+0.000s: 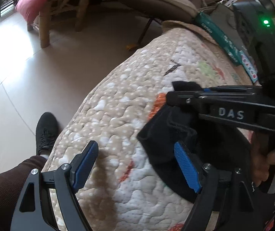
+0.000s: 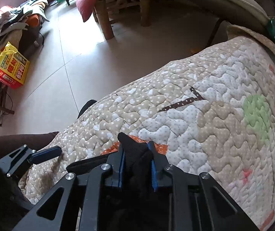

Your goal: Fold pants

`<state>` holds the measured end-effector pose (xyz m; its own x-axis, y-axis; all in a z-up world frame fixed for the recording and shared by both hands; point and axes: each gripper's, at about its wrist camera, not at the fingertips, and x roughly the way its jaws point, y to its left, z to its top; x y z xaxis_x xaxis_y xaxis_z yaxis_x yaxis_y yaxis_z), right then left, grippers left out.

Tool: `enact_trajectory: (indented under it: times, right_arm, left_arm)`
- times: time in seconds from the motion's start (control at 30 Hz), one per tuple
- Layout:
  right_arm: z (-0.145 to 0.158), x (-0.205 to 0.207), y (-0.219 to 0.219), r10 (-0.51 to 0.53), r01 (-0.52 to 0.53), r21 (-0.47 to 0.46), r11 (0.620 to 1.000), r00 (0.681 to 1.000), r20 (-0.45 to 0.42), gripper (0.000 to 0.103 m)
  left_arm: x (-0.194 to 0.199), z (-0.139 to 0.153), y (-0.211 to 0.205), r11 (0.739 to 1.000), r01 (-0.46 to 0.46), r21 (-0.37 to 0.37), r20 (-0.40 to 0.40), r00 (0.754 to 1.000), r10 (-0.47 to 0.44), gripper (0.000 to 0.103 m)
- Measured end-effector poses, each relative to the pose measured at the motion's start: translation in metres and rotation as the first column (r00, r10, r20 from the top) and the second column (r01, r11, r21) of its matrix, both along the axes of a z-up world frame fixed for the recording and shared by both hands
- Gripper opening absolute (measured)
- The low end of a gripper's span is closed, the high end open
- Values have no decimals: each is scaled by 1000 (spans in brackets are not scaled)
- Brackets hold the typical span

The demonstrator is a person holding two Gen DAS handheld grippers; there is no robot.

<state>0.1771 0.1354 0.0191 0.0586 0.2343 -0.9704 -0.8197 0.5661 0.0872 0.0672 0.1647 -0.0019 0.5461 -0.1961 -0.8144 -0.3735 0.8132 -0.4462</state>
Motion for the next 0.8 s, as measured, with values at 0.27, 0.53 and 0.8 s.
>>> enact_trajectory:
  times: [0.27,0.53,0.8]
  right_arm:
    - [8,3,-8,-17,17,10,1000,1000,10,22]
    - [12,8,-13,-34,34,11,999,999,-13,22]
    - [20,6,-21,-48,49,46,998,998,-31,22]
  left_arm:
    - [-9,24,1,998,17,-57,157,988,-8,81]
    - [2,19,-18,995,80,60,83,993,-85,82]
    - [20,-1,-20,993,103,49,50,993,-106,69]
